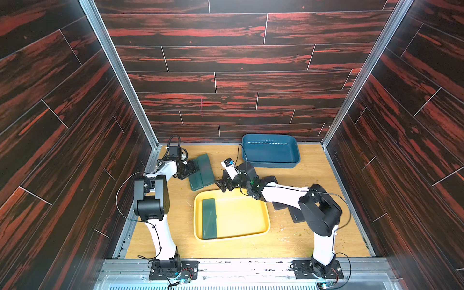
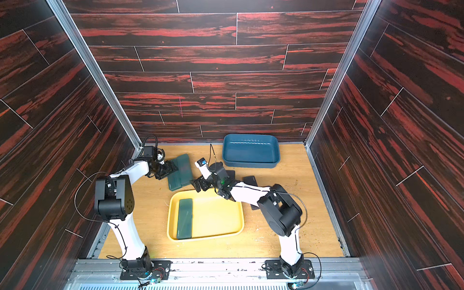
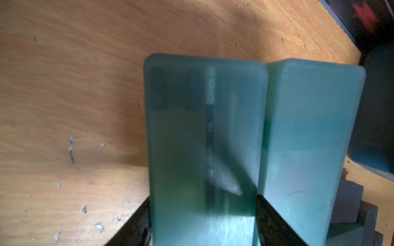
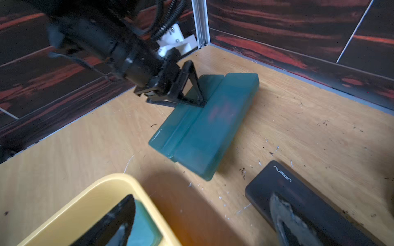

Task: Place the pencil cases by color into the storage box
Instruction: Place the pencil case at the center of the board.

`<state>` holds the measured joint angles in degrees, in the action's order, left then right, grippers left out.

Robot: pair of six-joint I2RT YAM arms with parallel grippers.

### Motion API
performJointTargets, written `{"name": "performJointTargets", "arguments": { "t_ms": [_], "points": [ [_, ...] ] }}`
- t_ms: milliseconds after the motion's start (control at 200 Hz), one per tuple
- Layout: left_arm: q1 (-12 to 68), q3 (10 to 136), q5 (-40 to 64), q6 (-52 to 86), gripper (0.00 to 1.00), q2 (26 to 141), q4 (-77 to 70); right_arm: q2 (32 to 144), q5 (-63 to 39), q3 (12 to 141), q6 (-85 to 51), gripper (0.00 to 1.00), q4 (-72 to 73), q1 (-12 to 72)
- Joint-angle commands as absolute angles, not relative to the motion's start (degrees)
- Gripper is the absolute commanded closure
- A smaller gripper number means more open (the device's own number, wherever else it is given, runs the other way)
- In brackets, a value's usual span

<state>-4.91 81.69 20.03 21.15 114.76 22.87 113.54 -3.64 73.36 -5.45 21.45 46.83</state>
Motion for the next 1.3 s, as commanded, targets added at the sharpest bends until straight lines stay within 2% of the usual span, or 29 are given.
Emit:
{"name": "performJointTargets", "arguments": {
  "t_ms": [0,431,611,726,827,1132,1293],
  "points": [
    [-5.0,84.8,18.9,19.3,0.38,115.8,25.4,117.6,-5.4,76.0,-6.9,0.01,20.1,46.7],
    [-4.9,92.5,4.6,23.4,0.36,118.7,40.7,117.5,-5.2,73.7,-8.5,0.01,21.9,45.1],
    [-4.9,92.8,4.2,25.5,0.29,120.8,40.5,116.1,-5.1,71.5,-8.3,0.01,22.4,45.0],
    [-4.9,93.2,4.0,26.0,0.19,121.5,40.3,115.6,-5.1,70.7,-8.3,0.01,22.6,45.0],
    [-4.9,93.9,4.0,25.9,0.14,121.9,40.5,115.5,-5.1,70.5,-8.4,0.01,22.6,45.0],
    [-5.1,98.2,2.9,25.7,0.12,124.1,41.8,115.2,-5.4,69.8,-8.2,0.01,22.7,45.0],
    [-5.6,98.1,6.6,27.3,0.12,123.1,39.9,114.8,-5.2,69.2,-7.6,0.01,22.6,45.0]
  ]
}}
